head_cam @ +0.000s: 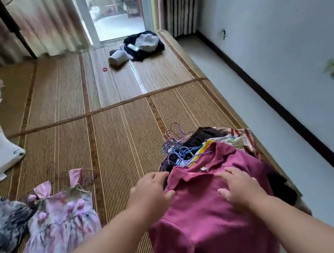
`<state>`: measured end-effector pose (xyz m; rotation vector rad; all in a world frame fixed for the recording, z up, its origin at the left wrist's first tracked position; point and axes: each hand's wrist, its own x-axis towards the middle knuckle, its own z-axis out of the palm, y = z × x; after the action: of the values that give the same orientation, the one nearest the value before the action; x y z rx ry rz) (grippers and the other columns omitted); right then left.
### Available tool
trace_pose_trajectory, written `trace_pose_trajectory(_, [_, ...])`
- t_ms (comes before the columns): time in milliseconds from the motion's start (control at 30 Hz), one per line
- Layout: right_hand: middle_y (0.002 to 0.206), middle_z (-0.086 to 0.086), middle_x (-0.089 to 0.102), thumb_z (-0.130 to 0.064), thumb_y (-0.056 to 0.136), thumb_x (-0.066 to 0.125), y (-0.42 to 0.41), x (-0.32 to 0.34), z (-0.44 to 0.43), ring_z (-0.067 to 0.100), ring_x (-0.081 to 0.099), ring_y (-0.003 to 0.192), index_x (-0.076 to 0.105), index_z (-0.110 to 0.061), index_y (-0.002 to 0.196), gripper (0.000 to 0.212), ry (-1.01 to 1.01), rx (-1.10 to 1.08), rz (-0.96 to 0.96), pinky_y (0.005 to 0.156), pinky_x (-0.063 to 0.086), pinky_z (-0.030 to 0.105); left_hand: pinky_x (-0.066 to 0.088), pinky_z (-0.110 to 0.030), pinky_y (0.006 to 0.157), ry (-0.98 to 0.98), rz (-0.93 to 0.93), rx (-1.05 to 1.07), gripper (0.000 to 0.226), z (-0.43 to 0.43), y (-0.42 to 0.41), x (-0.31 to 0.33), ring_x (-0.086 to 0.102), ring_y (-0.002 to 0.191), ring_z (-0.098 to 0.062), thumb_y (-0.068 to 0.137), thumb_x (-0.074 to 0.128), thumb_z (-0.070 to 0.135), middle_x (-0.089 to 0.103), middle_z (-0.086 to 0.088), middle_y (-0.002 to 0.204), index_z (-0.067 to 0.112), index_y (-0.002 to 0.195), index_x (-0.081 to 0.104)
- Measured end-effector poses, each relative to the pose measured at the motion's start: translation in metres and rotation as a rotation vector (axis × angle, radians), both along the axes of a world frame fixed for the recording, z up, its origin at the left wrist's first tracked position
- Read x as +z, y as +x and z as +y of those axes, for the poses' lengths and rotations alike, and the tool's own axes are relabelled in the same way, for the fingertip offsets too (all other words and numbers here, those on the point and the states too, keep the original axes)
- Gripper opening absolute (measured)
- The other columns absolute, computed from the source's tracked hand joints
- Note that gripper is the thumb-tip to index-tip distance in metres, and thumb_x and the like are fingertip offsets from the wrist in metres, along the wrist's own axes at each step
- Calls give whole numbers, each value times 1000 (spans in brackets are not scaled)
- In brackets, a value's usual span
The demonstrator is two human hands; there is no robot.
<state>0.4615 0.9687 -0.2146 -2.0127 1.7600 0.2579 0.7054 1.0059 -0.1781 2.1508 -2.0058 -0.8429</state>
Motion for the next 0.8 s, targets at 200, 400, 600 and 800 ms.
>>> trace_pose_trajectory(200, [151,-6,29,-42,86,52,-24,-57,-84,17,30,137,36,-37,139,55,59,93,20,105,33,44,34,-42,108,143,-32,85,58,-49,-35,-66,37,131,-16,87,52,47,40,6,141,36,141,34])
trace_pose_trajectory(400, [152,-7,29,-41,92,45,-23,-126,-153,16,24,140,32,-33,143,53,35,137,43,111,27,47,32,-43,106,263,-94,106,60,-73,-36,-147,35,133,-16,87,50,50,37,8,144,36,142,30])
trace_pose_trajectory(600, [138,2,39,-45,94,37,-12,-174,-189,28,29,128,39,-37,135,42,-58,174,205,107,25,50,23,-44,115,497,-74,95,90,-89,-28,-210,15,145,-25,87,54,50,0,-5,160,31,150,-8])
trace_pose_trajectory(800, [118,3,49,-37,93,42,-22,-159,-191,27,39,112,57,-28,105,21,-113,228,115,97,36,40,28,-41,113,457,80,227,95,-86,-40,-211,27,141,-30,87,58,42,26,-13,153,21,150,-11])
